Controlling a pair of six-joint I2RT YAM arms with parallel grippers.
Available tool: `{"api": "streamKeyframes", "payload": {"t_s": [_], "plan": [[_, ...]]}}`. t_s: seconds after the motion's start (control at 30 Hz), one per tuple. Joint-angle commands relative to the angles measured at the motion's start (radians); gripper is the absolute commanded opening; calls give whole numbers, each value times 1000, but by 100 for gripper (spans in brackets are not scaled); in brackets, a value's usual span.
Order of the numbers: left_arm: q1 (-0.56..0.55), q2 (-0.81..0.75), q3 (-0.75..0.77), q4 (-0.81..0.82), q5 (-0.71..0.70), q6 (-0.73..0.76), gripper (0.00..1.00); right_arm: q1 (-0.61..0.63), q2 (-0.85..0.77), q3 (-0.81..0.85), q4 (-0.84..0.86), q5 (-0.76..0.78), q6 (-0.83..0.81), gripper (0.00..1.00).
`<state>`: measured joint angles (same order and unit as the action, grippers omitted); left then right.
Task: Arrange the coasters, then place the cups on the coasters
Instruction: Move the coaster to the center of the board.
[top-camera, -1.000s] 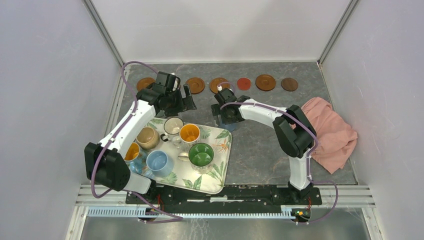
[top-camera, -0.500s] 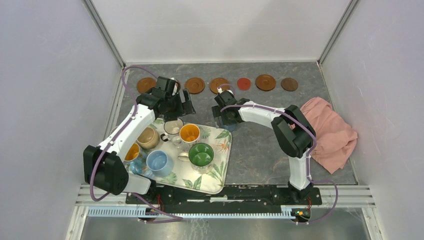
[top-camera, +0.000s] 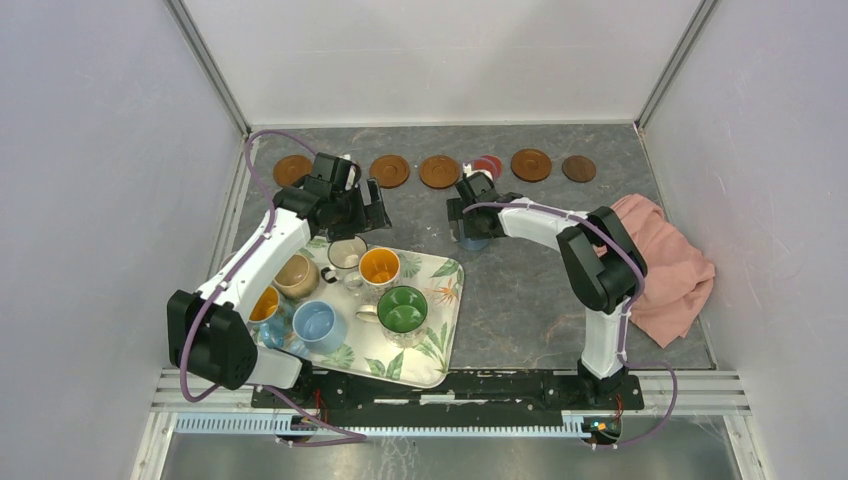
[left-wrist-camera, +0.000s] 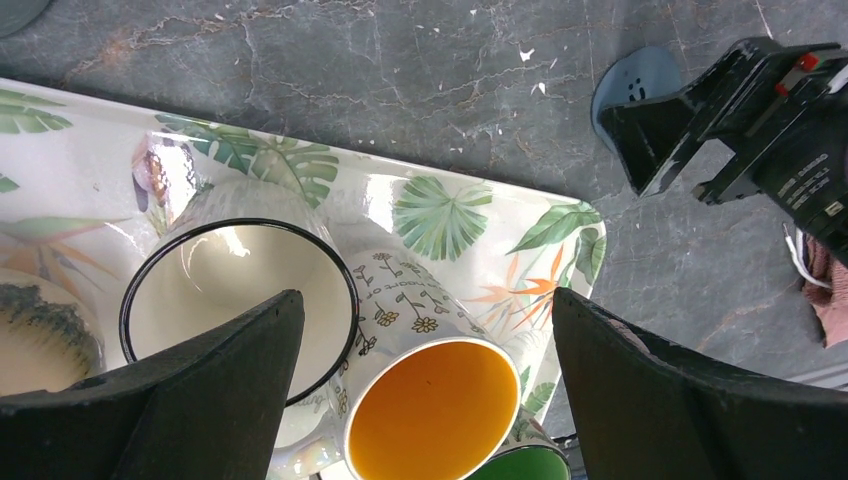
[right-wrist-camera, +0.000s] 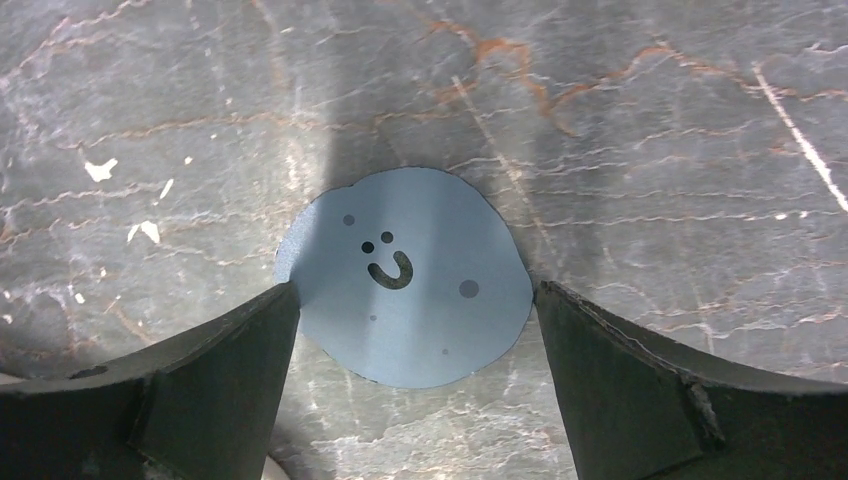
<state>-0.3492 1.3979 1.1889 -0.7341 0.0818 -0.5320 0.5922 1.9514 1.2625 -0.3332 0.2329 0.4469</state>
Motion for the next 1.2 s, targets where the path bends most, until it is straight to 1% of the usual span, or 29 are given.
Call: {"api": "streamKeyframes", "payload": {"t_s": [0.0, 0.07, 0.27, 0.43, 0.67, 0.87, 0.97, 1.07, 1.17], "plan": [[-2, -3, -3, 28, 8, 62, 100, -36, 42, -1, -94, 63, -38, 96], [-2, -4, -4, 29, 7, 63, 100, -36, 43, 24, -105, 51, -46, 98], [-2, 0, 1, 28, 10, 68, 100, -35, 4, 46, -82, -2, -65, 98], [-2, 12, 12, 28, 18, 73, 100, -34, 2, 68, -66, -47, -108, 98], [-1, 26, 18, 28, 38, 78, 100, -34, -25, 5, 11, -112, -217, 98], [-2, 29, 16, 28, 49, 79, 100, -41, -67, -18, 82, -180, -247, 98], [-2, 29, 15, 28, 53, 81, 100, -40, -83, -27, 113, -227, -289, 98], [-2, 23, 11, 29, 53, 84, 100, -41, -92, -34, 110, -223, -344, 98], [-2, 21, 4, 28, 58, 84, 100, -41, -104, -47, 104, -188, -386, 98]]}}
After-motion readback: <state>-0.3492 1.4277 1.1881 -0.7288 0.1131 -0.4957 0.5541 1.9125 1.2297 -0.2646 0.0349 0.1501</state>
